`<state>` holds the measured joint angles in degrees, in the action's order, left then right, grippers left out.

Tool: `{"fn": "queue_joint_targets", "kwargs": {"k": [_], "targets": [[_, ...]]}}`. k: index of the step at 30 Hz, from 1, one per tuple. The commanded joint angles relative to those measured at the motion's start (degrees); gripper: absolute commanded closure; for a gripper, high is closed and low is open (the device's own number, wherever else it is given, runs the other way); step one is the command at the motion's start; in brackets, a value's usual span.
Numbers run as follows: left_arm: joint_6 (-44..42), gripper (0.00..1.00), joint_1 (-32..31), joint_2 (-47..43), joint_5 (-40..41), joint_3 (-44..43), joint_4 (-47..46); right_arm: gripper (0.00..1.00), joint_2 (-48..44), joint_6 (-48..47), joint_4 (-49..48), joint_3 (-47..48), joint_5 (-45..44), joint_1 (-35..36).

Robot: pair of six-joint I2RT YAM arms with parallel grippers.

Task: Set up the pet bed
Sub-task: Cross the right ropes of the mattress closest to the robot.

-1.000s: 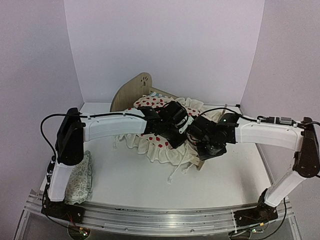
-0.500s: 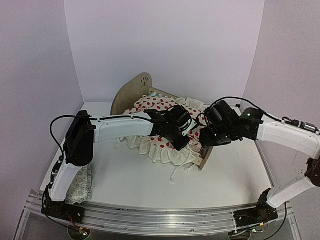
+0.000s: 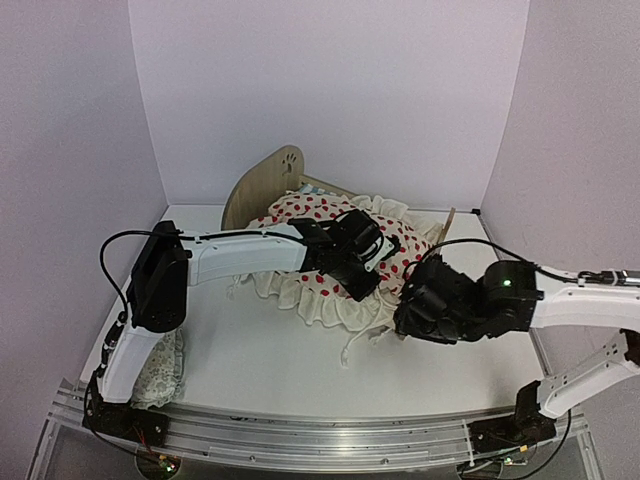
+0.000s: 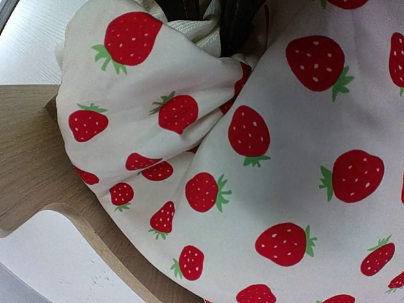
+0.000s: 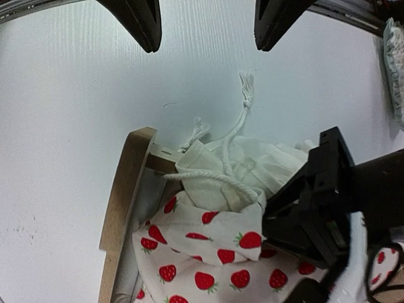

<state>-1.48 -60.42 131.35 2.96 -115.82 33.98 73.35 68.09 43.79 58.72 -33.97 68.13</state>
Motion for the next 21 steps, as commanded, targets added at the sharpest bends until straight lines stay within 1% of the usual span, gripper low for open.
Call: {"fn": "queue_joint_targets", "kwargs": {"k": [1, 3, 7, 10, 14, 16, 20, 21], "targets": [[-0.6, 0.85, 0.2, -2.5, -0.4, 1.4, -2.2, 0.52, 8.6, 20.3, 5.0, 2.7, -9.4, 2.3], [-1.3, 0.85, 0.3, -3.3, -0.6, 3.2, -3.1, 0.54, 11.6, 25.3, 5.0, 2.9, -11.6, 2.3], [-2.0, 0.85, 0.3, -4.3, -1.0, 5.1, -3.8, 0.54, 18.4, 26.8, 5.0, 6.4, -13.5, 2.2], [-2.6, 0.84, 0.6, -4.3, -0.7, 5.8, -3.8, 0.57, 21.8, 30.3, 4.8, 6.6, -12.5, 1.3], [-3.5, 0.85, 1.2, -4.0, 0.1, 6.1, -3.2, 0.59, 27.0, 24.4, 3.7, 9.6, -9.7, -1.3], [-4.0, 0.84, 1.5, -4.5, -0.1, 7.0, -3.5, 0.61, 28.5, 23.2, 2.6, 10.1, -8.6, -2.2], [-4.8, 0.78, 3.0, -5.5, -1.7, 8.4, -4.2, 0.61, 29.8, 18.5, -6.6, 7.8, -3.1, -4.6], [-4.8, 0.77, 3.7, -5.8, -2.8, 8.7, -4.2, 0.60, 30.4, 17.8, -7.1, 8.1, -2.7, -5.0]]}}
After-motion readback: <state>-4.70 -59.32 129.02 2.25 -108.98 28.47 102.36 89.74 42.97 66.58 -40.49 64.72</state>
